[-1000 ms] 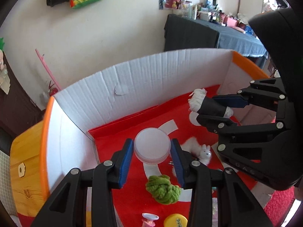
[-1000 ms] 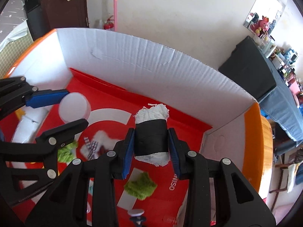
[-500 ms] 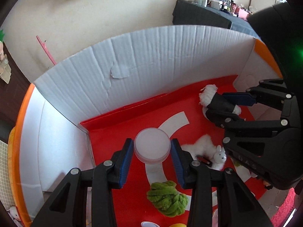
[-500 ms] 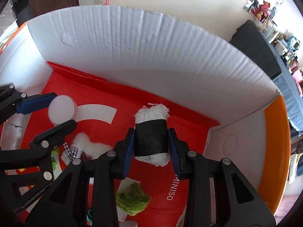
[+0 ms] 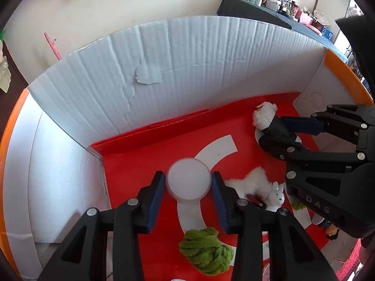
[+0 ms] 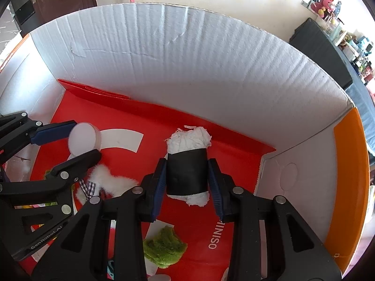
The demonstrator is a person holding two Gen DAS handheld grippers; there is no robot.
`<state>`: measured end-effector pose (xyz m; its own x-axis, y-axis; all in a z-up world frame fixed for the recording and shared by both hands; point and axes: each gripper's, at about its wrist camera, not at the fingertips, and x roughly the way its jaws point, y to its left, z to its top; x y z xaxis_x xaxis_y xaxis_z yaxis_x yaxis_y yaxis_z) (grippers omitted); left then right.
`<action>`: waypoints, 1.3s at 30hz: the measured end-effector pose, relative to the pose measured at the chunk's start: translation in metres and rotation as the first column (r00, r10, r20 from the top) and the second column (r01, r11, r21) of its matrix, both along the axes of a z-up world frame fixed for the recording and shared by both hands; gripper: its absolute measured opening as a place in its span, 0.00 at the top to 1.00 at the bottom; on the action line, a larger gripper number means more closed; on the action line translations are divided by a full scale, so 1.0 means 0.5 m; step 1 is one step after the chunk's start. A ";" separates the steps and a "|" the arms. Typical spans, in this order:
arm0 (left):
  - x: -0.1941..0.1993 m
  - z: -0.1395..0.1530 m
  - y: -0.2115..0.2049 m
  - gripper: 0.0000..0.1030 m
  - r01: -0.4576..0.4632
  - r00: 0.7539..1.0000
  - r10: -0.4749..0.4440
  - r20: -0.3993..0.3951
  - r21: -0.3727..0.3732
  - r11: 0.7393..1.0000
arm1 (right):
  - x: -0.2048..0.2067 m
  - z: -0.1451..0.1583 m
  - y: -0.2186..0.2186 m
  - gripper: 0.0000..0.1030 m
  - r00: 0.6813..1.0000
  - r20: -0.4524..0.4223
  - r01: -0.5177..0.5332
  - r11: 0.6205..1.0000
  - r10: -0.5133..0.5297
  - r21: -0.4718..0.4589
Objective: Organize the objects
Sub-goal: 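Open the left tool to drop the lid while the right tool releases the roll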
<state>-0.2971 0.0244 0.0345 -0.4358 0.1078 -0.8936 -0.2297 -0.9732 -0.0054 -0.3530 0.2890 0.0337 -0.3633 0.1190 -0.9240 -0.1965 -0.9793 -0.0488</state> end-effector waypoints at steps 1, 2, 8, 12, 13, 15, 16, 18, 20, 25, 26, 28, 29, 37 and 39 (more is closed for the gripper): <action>0.002 0.000 0.000 0.59 0.000 1.000 0.000 0.000 0.000 1.000 | 0.002 0.000 -0.001 0.68 1.000 0.000 0.000 1.000 0.000 0.000; -0.001 0.001 -0.004 0.59 0.001 1.000 -0.001 0.000 0.000 1.000 | 0.003 0.002 -0.002 0.68 1.000 0.000 0.001 1.000 -0.001 -0.001; 0.008 0.005 -0.009 0.58 -0.004 1.000 0.004 0.000 0.019 1.000 | 0.011 0.008 -0.004 0.65 1.000 0.001 0.005 1.000 -0.005 -0.011; 0.018 0.005 -0.007 0.58 -0.001 1.000 0.001 0.000 0.022 1.000 | 0.017 0.013 -0.006 0.55 1.000 -0.005 0.007 1.000 -0.007 -0.007; 0.020 0.005 -0.007 0.57 -0.001 1.000 0.001 0.000 0.023 1.000 | 0.019 0.015 -0.007 0.55 1.000 -0.005 0.007 1.000 -0.007 -0.007; 0.018 0.006 -0.014 0.57 -0.005 1.000 0.005 0.002 0.030 1.000 | 0.022 0.017 -0.011 0.55 1.000 -0.008 0.008 1.000 -0.008 -0.010; 0.015 0.006 -0.021 0.56 -0.006 1.000 0.006 0.003 0.034 0.999 | 0.024 0.019 -0.012 0.55 1.000 -0.009 0.008 1.000 -0.008 -0.010; 0.017 0.007 -0.026 0.54 -0.006 1.000 0.006 0.002 0.037 0.999 | 0.027 0.024 -0.015 0.55 1.000 -0.012 0.007 1.000 -0.008 -0.006; 0.024 0.004 -0.020 0.54 -0.007 1.000 0.007 0.000 0.036 0.999 | 0.031 0.021 -0.028 0.55 1.000 -0.015 0.008 1.000 -0.008 -0.009; 0.012 0.017 -0.010 0.53 -0.012 1.000 0.012 -0.005 0.043 0.999 | 0.040 0.034 -0.036 0.55 1.000 -0.025 0.008 1.000 -0.009 -0.011; 0.006 0.020 -0.011 0.53 -0.013 1.000 0.013 -0.005 0.045 0.999 | 0.043 0.037 -0.039 0.55 1.000 -0.027 0.007 1.000 -0.008 -0.009; 0.004 0.024 -0.013 0.53 -0.014 1.000 0.014 -0.007 0.047 0.999 | 0.048 0.042 -0.045 0.55 1.000 -0.029 0.005 1.000 -0.005 -0.003; 0.005 0.026 -0.015 0.53 -0.013 1.000 0.014 -0.009 0.048 0.999 | 0.050 0.045 -0.047 0.55 1.000 -0.031 0.004 1.000 -0.004 -0.001; 0.014 0.051 -0.013 0.51 -0.020 0.999 0.023 -0.042 0.064 0.998 | 0.072 0.078 -0.076 0.55 0.997 -0.076 0.011 1.000 -0.011 -0.007; 0.036 0.066 -0.021 0.50 -0.018 0.998 0.023 -0.066 0.067 0.998 | 0.079 0.093 -0.084 0.55 0.995 -0.099 0.014 1.000 -0.015 -0.013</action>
<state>-0.2793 0.0137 0.0674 -0.4973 0.1561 -0.8534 -0.2117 -0.9758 -0.0552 -0.3134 0.2470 0.0802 -0.4513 0.1134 -0.8851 -0.2138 -0.9768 -0.0161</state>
